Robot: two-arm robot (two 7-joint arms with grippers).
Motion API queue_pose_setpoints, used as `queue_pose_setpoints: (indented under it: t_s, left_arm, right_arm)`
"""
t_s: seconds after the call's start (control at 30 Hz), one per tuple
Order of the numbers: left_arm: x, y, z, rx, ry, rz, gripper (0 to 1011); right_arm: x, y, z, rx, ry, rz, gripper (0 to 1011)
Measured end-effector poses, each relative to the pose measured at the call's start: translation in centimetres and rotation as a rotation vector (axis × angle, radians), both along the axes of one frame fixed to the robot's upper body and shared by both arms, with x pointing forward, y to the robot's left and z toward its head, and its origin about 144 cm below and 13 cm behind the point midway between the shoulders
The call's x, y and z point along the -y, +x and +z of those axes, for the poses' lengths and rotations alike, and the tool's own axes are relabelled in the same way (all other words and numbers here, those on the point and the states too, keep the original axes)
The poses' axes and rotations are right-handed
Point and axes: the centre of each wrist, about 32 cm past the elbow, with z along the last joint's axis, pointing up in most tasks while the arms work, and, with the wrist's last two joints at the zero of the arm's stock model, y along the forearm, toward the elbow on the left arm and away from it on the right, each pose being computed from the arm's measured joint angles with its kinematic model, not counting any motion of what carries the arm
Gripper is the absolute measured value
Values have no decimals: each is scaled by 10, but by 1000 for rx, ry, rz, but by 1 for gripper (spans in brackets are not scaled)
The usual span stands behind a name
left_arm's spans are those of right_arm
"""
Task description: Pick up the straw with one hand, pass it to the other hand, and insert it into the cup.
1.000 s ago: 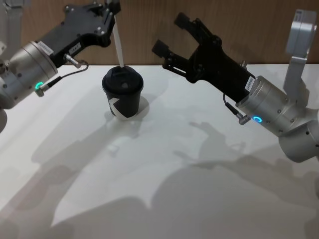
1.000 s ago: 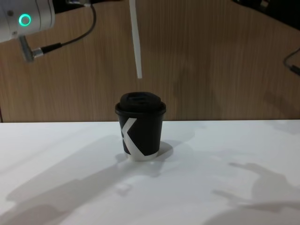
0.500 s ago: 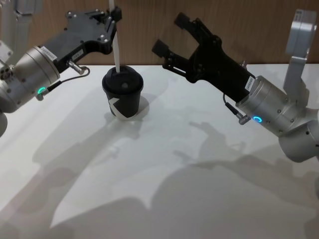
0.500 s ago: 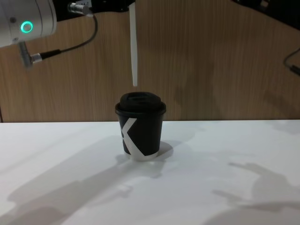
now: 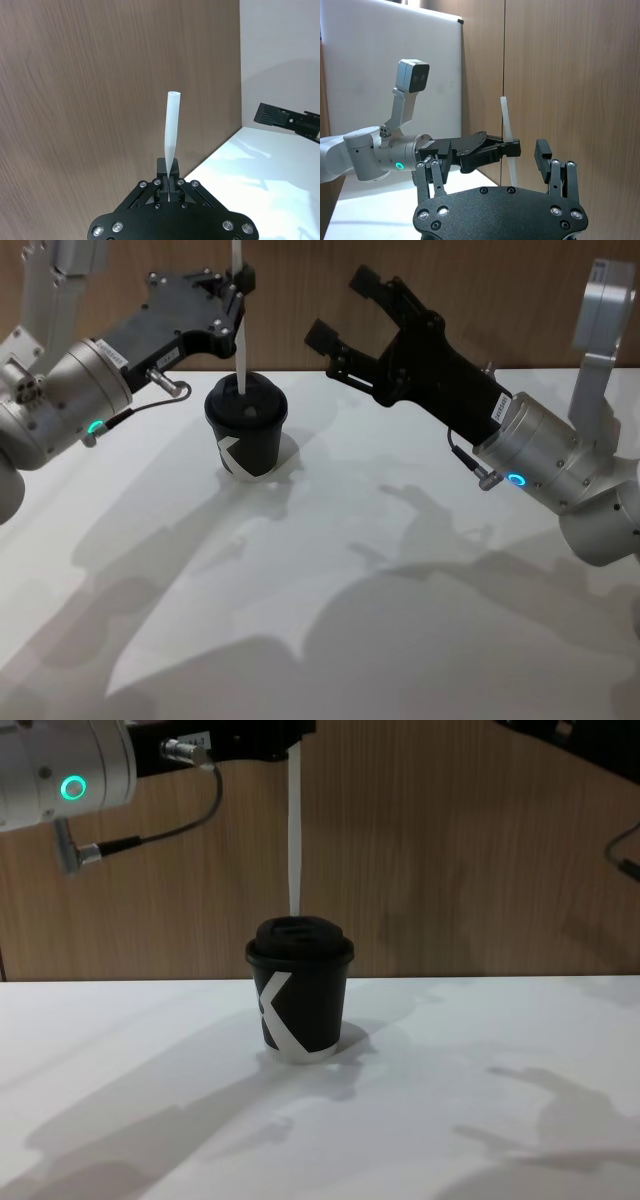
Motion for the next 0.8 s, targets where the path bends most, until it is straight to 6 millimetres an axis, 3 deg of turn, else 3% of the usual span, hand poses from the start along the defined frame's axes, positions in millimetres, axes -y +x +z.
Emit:
queue_pose_setpoints:
  t_s: [0.8]
  left_arm:
    - [6,5,-5,-47,20,-3,11]
  right_arm:
    - [0,0,0,0,0,0,1001]
